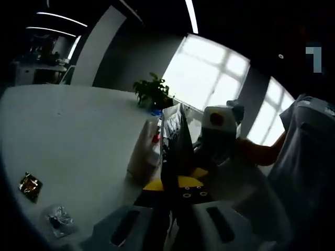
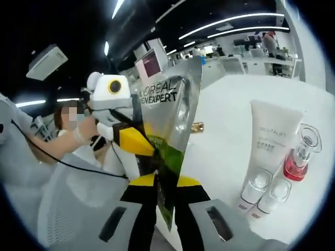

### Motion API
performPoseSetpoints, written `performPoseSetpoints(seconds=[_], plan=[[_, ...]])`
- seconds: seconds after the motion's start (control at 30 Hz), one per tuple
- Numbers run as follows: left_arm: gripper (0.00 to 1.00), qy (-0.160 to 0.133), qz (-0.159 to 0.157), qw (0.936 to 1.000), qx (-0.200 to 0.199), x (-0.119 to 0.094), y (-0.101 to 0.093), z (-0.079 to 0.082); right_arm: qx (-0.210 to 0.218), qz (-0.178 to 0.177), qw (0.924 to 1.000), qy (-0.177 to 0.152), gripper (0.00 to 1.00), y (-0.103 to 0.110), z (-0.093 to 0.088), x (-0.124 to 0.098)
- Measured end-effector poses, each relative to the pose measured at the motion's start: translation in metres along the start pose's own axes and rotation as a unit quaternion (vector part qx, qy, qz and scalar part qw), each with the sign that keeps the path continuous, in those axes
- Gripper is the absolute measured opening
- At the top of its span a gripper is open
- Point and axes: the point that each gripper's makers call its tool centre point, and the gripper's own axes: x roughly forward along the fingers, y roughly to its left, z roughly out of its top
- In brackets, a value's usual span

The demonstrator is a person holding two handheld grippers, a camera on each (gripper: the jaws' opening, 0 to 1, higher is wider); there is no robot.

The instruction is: Arrange the skincare products in the storage area until every visible bottle or jar stands upright without overlapping.

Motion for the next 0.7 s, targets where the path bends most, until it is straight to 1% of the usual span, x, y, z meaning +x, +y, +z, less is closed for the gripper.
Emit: performPoseSetpoints(seconds=[0.03, 0.07, 0.13, 0.23, 0.3, 0.43, 0.53, 0.57, 0.63, 0.67, 0.7], plan=[[0.00, 0.004, 0.007, 1.0000, -0.002, 0.000, 0.004, -0.002, 0.000, 0.000, 1.0000, 0.000, 0.11, -0.001, 0.000, -0.001], [0.00, 0.012, 0.006, 0.9998, -0.013, -0.001, 0.007, -0.006, 0.000, -0.003, 1.0000, 0.001, 0.11, -0.003, 0.000, -0.003], [0.00, 0.008, 0.004, 0.9997, -0.021, 0.000, 0.009, -0.006, 0.000, -0.006, 1.0000, 0.003, 0.11, -0.006, -0.001, -0.006], [0.00, 0.011, 0.009, 0.9994, -0.032, 0.002, 0.014, -0.009, -0.003, -0.016, 0.9999, 0.006, 0.12, -0.010, -0.003, -0.008], [0.00, 0.017, 0.011, 0.9991, -0.036, 0.003, 0.017, -0.013, -0.011, -0.028, 0.9995, 0.012, 0.13, -0.015, -0.005, -0.010], [0.00, 0.028, 0.019, 0.9983, -0.047, 0.003, 0.024, -0.021, -0.015, -0.035, 0.9992, 0.011, 0.14, -0.018, -0.005, -0.015], [0.00, 0.030, 0.025, 0.9972, -0.064, 0.004, 0.032, -0.026, -0.017, -0.040, 0.9990, 0.013, 0.14, -0.020, -0.006, -0.016], [0.00, 0.030, 0.025, 0.9972, -0.064, 0.004, 0.033, -0.026, -0.017, -0.042, 0.9989, 0.015, 0.15, -0.021, -0.006, -0.017], [0.00, 0.038, 0.036, 0.9960, -0.072, 0.006, 0.039, -0.031, -0.020, -0.044, 0.9987, 0.018, 0.13, -0.022, -0.008, -0.018], [0.00, 0.042, 0.045, 0.9956, -0.070, 0.006, 0.042, -0.033, -0.017, -0.041, 0.9989, 0.016, 0.12, -0.021, -0.007, -0.019], [0.00, 0.047, 0.046, 0.9953, -0.072, 0.007, 0.043, -0.035, -0.016, -0.040, 0.9990, 0.015, 0.12, -0.021, -0.007, -0.019]])
